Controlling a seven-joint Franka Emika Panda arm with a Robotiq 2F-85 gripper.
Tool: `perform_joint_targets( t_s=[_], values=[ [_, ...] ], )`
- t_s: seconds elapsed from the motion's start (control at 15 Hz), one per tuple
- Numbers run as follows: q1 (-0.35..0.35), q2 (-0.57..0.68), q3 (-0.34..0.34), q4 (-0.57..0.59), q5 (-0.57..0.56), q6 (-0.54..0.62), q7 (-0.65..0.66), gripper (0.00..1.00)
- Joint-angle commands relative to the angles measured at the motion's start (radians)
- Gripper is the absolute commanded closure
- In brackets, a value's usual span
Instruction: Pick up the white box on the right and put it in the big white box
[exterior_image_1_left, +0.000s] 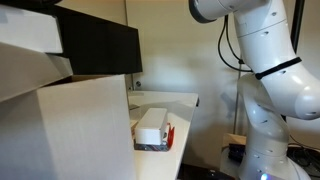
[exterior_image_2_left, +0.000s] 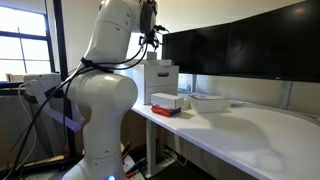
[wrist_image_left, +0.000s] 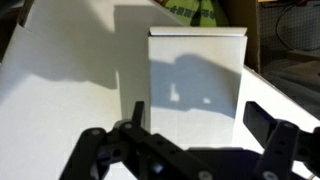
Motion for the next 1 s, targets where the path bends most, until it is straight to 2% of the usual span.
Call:
perform_joint_targets(
  t_s=[0.0,0.53,0.93],
  values=[
    [0.012,0.018,-0.001,0.056,-0.025,-0.051,-0.019,0.0],
    [-0.011,0.009,-0.034,0.111,-0.022,-0.068,-0.013,0.0],
    [-0.084,-0.018,-0.118,0.115,-0.011,-0.049,0.015,0.0]
  ],
)
